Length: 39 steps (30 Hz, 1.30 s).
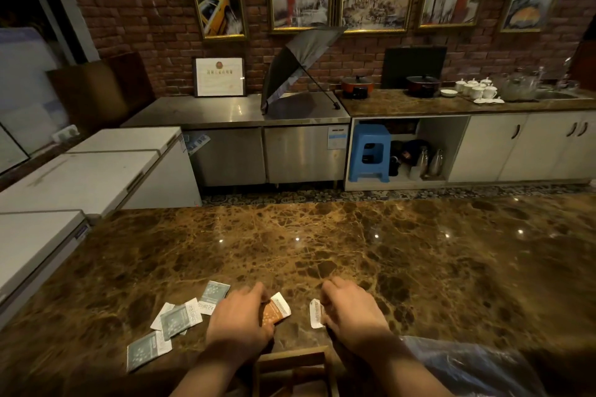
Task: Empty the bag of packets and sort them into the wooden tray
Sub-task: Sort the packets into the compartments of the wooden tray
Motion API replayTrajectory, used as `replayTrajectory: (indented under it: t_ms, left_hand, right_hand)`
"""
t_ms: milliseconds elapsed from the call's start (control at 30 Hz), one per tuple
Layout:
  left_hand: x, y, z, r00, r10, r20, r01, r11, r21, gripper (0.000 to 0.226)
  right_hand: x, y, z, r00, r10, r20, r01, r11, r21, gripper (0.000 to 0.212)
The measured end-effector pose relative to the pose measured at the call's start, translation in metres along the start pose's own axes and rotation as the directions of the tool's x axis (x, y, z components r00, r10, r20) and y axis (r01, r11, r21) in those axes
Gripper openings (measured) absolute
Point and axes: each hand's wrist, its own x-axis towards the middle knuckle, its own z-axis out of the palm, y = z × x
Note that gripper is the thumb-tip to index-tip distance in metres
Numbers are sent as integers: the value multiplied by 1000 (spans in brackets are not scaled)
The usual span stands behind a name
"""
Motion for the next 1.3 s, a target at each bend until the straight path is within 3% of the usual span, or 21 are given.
replayTrajectory:
  t_ms: [233, 433, 533, 667, 767, 867, 967, 1133, 1300]
  left_hand:
    - [-26, -11, -30, 991, -2, -133, -7, 998, -67, 38]
    - [-57, -19, -49, 988, -33, -152, 12, 991, -137, 36]
    - [-78, -26, -51, 988, 3, -154, -31, 983, -180, 36]
    - [-107, -31, -52, 984, 17, -177, -47, 985, -169, 46]
    - [-126, -31, -48, 979, 22, -200, -43, 994, -98, 50]
    - [-141, -31, -46, 972, 85, -217, -99, 994, -51, 54]
    - [-148, -33, -47, 988, 89, -130, -98, 993, -66, 61]
    - [-151, -35, -50, 972, 184, -147, -189, 982, -18, 59]
    - [-152, -33, -52, 958, 258, -122, -245, 963, 114, 39]
  right_hand:
    - [-17, -11, -13, 986, 122, -117, -100, 980, 174, 9]
    - [-29, -38, -28, 968, 152, -198, -100, 963, 249, 12]
    - [-33, -59, -39, 968, 175, -178, -113, 943, 314, 15]
    - [-48, -85, -46, 973, 230, -27, -181, 825, 536, 14]
    - [-63, -93, -40, 977, 168, 132, -210, 864, 458, 13]
    - [-74, -94, -31, 946, 148, 288, -216, 951, 223, 37]
    - [-79, -94, -28, 957, 195, 214, -215, 974, 76, 44]
    - [-79, -91, -29, 968, 206, 139, -223, 967, 120, 33]
    - [-79, -90, -29, 977, 171, 128, -187, 975, 120, 31]
